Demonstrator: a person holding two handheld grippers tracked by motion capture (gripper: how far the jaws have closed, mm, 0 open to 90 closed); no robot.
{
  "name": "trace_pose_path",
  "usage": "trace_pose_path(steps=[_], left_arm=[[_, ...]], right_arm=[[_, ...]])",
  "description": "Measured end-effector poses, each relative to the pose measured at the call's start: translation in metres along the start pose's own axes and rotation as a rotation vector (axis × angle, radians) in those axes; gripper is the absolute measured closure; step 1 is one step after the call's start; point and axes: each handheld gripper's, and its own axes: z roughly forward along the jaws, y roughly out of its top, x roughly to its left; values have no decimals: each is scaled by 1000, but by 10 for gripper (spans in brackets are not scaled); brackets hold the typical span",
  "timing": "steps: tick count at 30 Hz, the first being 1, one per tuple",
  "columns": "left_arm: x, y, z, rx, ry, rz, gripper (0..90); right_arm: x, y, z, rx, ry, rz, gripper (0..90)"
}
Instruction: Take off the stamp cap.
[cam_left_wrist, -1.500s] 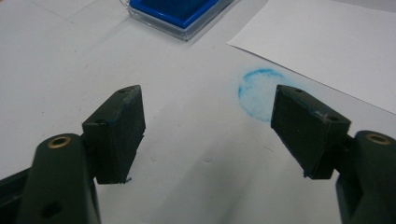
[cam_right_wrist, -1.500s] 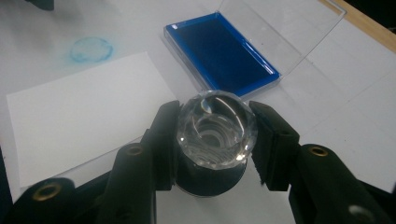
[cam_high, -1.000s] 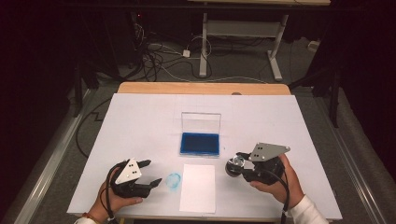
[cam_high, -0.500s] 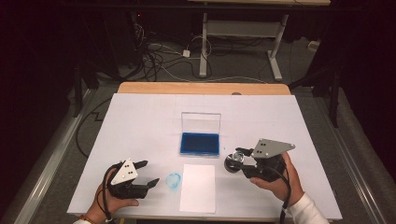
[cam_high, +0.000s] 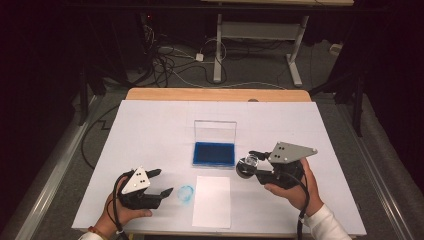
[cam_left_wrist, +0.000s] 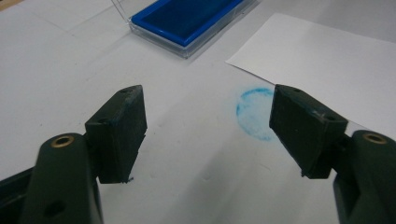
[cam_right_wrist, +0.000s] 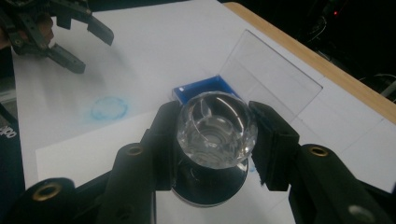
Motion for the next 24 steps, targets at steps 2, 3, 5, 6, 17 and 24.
trace_pose_path(steps=[2, 3, 5, 6, 17, 24], left_arm=[[2, 4, 3, -2, 0, 4, 277], [3, 6, 5, -8, -9, -3, 277], [3, 10, 9, -7, -22, -4, 277], [3, 12, 11, -5, -28, 1, 276], [-12, 43, 27, -42, -79, 52, 276], [-26, 61, 40, -61, -122, 87, 276]], right_arm=[[0, 4, -1, -32, -12, -5, 568], [1, 6, -2, -46, -13, -8, 568], [1, 8, -2, -54, -11, -8, 568], [3, 12, -2, -65, -12, -13, 568], [14, 29, 16, -95, 50, -22, 569], [24, 34, 27, -93, 91, -27, 569]])
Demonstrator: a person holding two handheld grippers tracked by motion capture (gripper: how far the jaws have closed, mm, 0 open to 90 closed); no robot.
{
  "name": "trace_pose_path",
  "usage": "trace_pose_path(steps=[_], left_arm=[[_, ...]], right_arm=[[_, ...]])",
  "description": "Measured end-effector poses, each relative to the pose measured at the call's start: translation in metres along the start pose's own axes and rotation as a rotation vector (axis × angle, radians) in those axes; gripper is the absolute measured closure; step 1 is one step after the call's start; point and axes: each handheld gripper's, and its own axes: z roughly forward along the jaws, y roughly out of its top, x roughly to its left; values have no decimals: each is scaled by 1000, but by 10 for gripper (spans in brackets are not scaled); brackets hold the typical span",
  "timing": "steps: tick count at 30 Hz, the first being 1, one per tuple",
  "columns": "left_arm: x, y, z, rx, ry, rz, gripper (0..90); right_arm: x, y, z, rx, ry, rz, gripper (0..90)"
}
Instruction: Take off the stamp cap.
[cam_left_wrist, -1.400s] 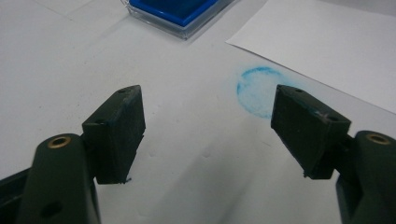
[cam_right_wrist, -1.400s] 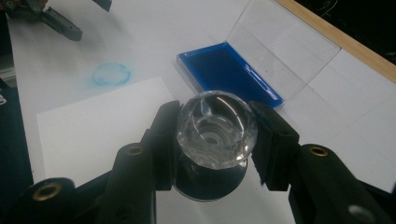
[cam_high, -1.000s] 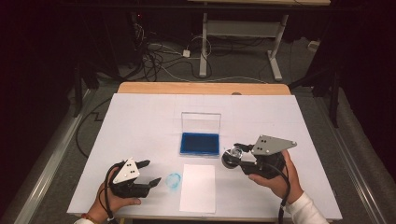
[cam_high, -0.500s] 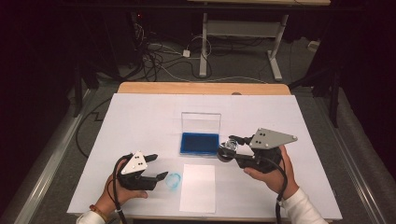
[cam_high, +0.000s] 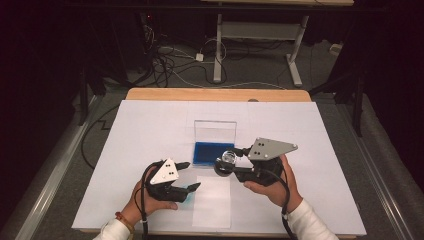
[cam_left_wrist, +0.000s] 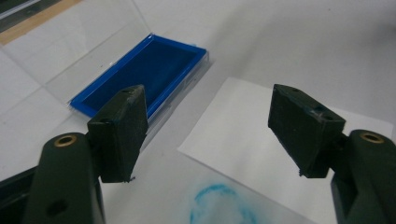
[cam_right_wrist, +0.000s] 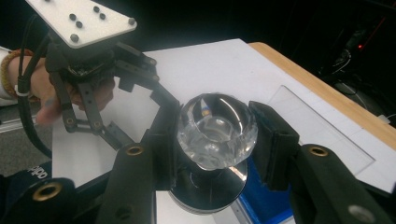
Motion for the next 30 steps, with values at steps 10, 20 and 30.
trace_pose_path(steps=[10, 20, 30], left_arm=[[-7, 13, 13, 4, -22, 42, 276], [0, 30, 19, -41, -25, 47, 277], [-7, 33, 21, -55, -31, 65, 292]], right_arm=[[7, -1, 9, 14, 25, -11, 569], [4, 9, 15, -10, 33, -23, 569], [9, 8, 17, -17, 41, -9, 569]])
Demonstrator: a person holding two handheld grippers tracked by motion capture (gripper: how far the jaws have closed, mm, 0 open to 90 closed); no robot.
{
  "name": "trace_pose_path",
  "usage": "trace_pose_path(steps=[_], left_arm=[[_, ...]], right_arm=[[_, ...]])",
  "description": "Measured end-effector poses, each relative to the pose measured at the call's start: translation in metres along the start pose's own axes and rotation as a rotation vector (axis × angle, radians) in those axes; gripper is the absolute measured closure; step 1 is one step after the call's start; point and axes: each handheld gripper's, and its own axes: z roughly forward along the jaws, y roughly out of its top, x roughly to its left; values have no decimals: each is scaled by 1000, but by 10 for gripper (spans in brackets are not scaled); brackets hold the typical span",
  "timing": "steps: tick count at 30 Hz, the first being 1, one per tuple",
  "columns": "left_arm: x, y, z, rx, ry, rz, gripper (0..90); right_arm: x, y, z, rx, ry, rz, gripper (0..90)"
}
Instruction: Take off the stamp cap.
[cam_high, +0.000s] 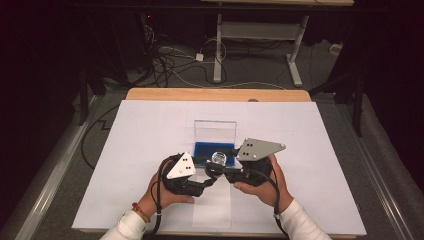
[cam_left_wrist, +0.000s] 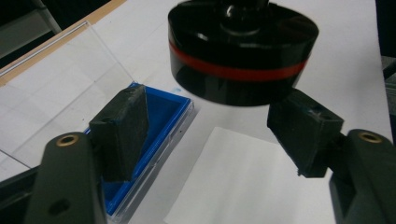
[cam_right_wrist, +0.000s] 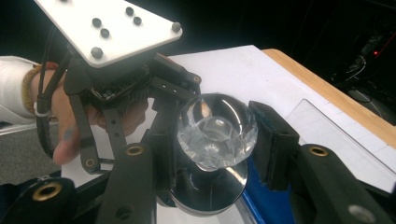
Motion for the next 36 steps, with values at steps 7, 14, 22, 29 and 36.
trace_pose_path(steps=[7, 14, 22, 29, 36], left_arm=[[-6, 1, 0, 1, -17, 19, 296], [-10, 0, 3, 9, -42, 28, 345], [-12, -1, 5, 23, -54, 35, 356], [-13, -2, 6, 44, -51, 47, 360], [-13, -4, 7, 44, -61, 31, 362]], right_arm=[[6, -3, 5, 7, 18, -3, 568], [6, -7, 8, 8, 36, -1, 568], [7, -13, 10, 1, 44, -3, 568], [8, -17, 10, -2, 50, -6, 568], [7, -23, 8, -16, 57, 5, 568]])
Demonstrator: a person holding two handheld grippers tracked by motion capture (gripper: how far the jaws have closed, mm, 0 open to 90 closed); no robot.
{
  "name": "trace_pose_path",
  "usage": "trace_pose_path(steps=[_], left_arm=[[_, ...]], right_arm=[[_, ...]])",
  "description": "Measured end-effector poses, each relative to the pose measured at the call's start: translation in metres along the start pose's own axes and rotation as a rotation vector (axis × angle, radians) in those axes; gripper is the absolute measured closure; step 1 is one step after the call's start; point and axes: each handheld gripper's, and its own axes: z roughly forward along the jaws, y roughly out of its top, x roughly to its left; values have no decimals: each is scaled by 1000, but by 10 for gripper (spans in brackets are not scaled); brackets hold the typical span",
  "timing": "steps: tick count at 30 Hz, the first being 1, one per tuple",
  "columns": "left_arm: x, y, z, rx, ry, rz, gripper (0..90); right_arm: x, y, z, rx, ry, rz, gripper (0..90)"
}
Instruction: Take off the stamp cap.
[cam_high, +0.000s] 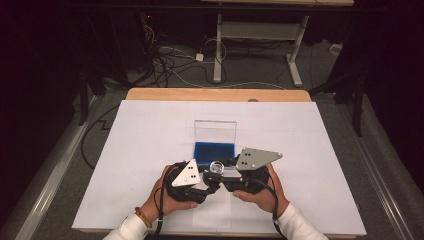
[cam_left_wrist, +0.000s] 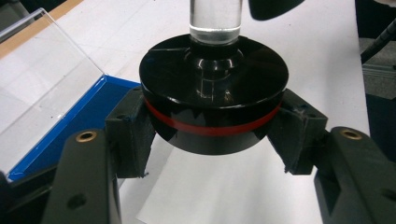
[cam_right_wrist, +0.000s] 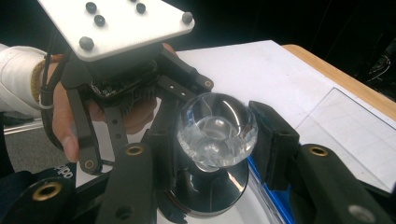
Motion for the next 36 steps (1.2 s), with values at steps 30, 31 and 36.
trace_pose_path(steps=[30, 31, 36], left_arm=[[2, -2, 2, 92, -16, -27, 369], [3, -2, 2, 91, -21, -31, 369], [5, -5, 3, 79, -64, -58, 369]], right_arm=[[4, -13, 6, -6, -35, 23, 570], [4, -13, 6, -6, -38, 25, 570], [4, -15, 7, -5, -37, 39, 571]])
